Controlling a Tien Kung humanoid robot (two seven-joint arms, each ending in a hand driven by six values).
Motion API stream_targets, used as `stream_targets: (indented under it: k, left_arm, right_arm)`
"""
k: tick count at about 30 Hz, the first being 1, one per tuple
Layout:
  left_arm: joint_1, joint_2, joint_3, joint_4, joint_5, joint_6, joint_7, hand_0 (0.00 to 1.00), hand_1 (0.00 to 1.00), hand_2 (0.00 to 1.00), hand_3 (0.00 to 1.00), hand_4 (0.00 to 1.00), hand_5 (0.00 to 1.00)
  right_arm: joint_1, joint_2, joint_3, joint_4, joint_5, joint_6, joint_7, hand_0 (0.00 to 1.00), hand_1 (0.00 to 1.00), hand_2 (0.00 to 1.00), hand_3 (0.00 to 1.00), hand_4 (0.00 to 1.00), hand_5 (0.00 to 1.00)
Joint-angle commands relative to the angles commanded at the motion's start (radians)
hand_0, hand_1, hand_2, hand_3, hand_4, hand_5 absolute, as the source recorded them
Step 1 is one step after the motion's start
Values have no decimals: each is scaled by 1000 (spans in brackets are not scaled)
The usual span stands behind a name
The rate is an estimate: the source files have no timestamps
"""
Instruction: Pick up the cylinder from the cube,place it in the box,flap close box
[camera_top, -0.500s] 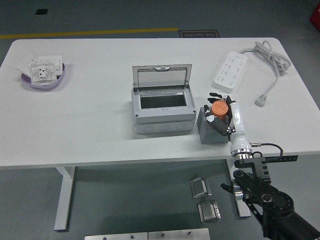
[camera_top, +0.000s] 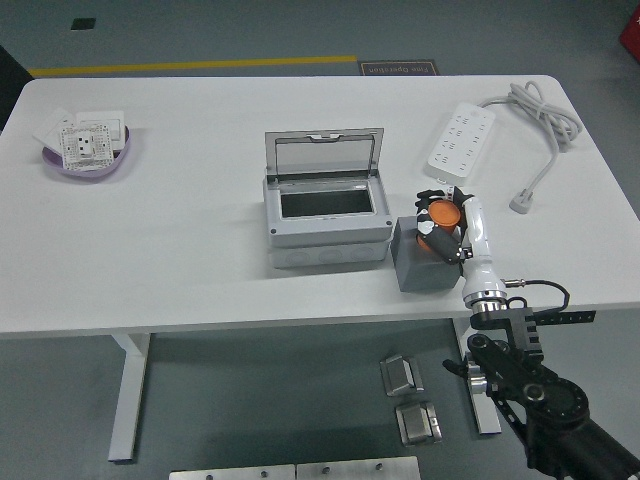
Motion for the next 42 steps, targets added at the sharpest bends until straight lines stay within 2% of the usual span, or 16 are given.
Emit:
stream_targets:
  k: [2,3,8,9,21,30,36,42]
  left_arm:
    - [-1,0,4,0,-4,0,-1,622,575,545,584,406,69]
    - [-2,0,7,0,-7,1,-1,622,576,546,587,411,71]
    - [-2,1,6,0,-5,1,-2,622,576,546,587,411,71]
    - [-1,1,3,0,-3,1,-3,622,580,548,589,422,83]
    - [-1,1,-2,0,5,0,-4,622,582,549,590,425,97]
    - [-1,3,-10,0,16,-1,-4,622,584,551,591,430,107]
    - [1,5,-29,0,38,-3,-2,623,585,554,593,430,111]
    - [2,11,-42,0,56,-2,1,623,586,554,592,428,116]
  right_arm:
    - [1,1,-2,-5,-3,2,-4,370,318,359,263,2,2]
    - [2,1,-3,-7,-6,2,-6,349,241,315,244,2,2]
    - [6,2,-8,-11,-12,0,-11,349,241,315,244,2,2]
    - [6,2,-10,-11,-14,-2,-12,270,158,223,218,2,2]
    - [29,-9,-13,18,-58,-25,-24,254,164,224,215,2,2]
    - [85,-30,-22,29,-108,-34,-57,241,167,227,218,2,2]
    - [191,-48,-122,20,-226,-13,-165,234,169,227,220,2,2]
    - [322,-23,-232,-4,-395,64,-315,233,173,228,222,2,2]
